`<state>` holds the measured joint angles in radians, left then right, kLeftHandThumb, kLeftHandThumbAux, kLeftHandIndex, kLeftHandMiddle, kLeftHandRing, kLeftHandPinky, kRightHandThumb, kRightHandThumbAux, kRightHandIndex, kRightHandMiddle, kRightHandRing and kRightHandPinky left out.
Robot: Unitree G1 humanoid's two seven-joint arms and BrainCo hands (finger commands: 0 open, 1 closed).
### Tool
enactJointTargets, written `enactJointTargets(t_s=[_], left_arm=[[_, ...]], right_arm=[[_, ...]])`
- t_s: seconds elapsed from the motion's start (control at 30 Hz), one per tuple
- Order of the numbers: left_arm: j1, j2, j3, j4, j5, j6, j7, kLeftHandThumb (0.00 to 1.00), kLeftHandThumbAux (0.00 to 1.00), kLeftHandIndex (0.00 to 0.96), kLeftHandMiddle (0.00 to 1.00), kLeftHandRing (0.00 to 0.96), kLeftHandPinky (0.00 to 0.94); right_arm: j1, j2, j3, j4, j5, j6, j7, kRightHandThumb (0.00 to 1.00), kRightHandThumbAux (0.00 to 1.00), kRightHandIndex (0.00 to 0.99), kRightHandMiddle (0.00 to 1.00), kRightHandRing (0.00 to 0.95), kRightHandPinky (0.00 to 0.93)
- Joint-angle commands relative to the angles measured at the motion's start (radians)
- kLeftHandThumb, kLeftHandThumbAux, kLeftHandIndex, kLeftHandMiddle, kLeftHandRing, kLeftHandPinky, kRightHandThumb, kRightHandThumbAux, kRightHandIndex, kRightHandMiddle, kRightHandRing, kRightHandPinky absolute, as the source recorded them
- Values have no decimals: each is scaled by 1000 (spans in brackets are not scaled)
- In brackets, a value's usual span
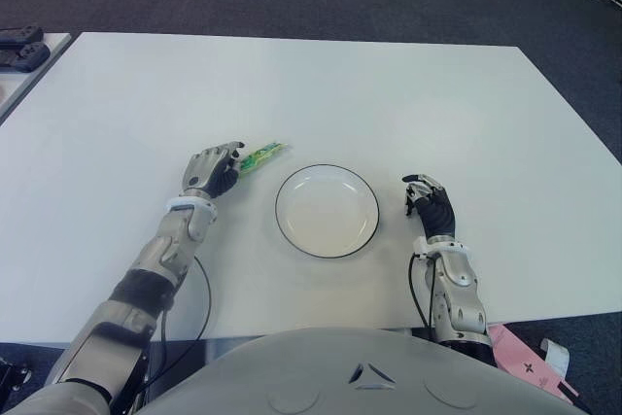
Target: Put the toothpaste on the table into the plate.
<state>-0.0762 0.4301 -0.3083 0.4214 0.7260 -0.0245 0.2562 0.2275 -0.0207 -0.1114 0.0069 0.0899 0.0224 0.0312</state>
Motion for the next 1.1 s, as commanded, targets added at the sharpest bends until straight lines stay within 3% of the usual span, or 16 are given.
enactJointTargets(t_s=[0.03, 0.33, 0.57, 0.73, 1.1], left_arm=[[79, 0, -55, 65, -8, 11, -88, 901, 369, 253, 350, 449, 490], [67, 64, -89, 47, 5, -5, -150, 894, 351, 256, 355, 455, 491], [67, 130, -95, -9, -18, -31, -267, 842, 343, 198, 331, 388, 363], [17, 213, -89, -69, -59, -62, -433, 759, 346, 114, 247, 277, 278], [-39, 286, -45, -96, -101, -91, -537, 564, 347, 42, 129, 139, 178]], right_arm=[[20, 1, -7, 33, 7, 40, -3, 700, 727, 437, 787, 781, 775], [16, -4, -4, 36, -2, 39, 0, 700, 727, 437, 788, 780, 775], [13, -1, -2, 38, -1, 37, 1, 699, 727, 437, 788, 779, 771], [12, 2, 0, 42, -2, 31, 0, 699, 727, 437, 788, 780, 774], [5, 12, 0, 42, -2, 45, -14, 700, 727, 437, 788, 780, 775]])
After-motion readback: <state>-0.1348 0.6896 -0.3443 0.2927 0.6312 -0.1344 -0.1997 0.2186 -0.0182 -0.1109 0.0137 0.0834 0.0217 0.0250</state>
